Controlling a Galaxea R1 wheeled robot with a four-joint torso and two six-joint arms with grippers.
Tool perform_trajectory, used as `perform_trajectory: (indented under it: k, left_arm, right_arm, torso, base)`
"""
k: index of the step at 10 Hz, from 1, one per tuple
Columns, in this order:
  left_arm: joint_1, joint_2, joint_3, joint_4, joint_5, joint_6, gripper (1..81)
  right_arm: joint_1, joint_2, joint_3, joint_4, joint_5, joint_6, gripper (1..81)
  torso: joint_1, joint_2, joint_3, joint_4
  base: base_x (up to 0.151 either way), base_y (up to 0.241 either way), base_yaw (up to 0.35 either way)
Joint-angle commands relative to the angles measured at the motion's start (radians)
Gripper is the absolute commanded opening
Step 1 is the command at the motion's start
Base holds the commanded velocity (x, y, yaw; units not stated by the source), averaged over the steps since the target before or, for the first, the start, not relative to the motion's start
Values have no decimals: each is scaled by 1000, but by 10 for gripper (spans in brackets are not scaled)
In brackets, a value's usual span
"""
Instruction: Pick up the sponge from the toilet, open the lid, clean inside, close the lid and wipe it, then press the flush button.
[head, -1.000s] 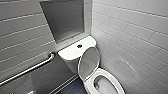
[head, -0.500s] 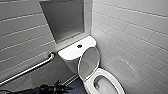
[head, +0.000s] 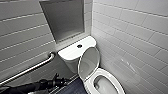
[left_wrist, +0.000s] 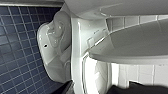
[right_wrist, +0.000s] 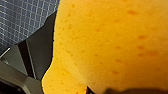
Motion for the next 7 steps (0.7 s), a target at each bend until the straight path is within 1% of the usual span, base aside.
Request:
perform_trajectory:
  k: [1, 5, 7]
  left_arm:
    - [-158, 4, -35, -91, 91, 1, 811]
    - [-195, 76, -111, -128, 91, 1, 811]
    - [-222, 115, -139, -128, 90, 1, 811]
  right_arm:
    - [-20, -19, 32, -33, -75, -4, 10]
    - [-24, -5, 45, -30, -69, -4, 10]
    - [-24, -5, 39, -29, -69, -4, 10]
  torso:
    - [0, 0, 0, 0]
    - [0, 0, 0, 0]
    - [0, 0, 0, 0]
  base:
    - [0, 0, 0]
    - [0, 0, 0]
    - [0, 0, 0]
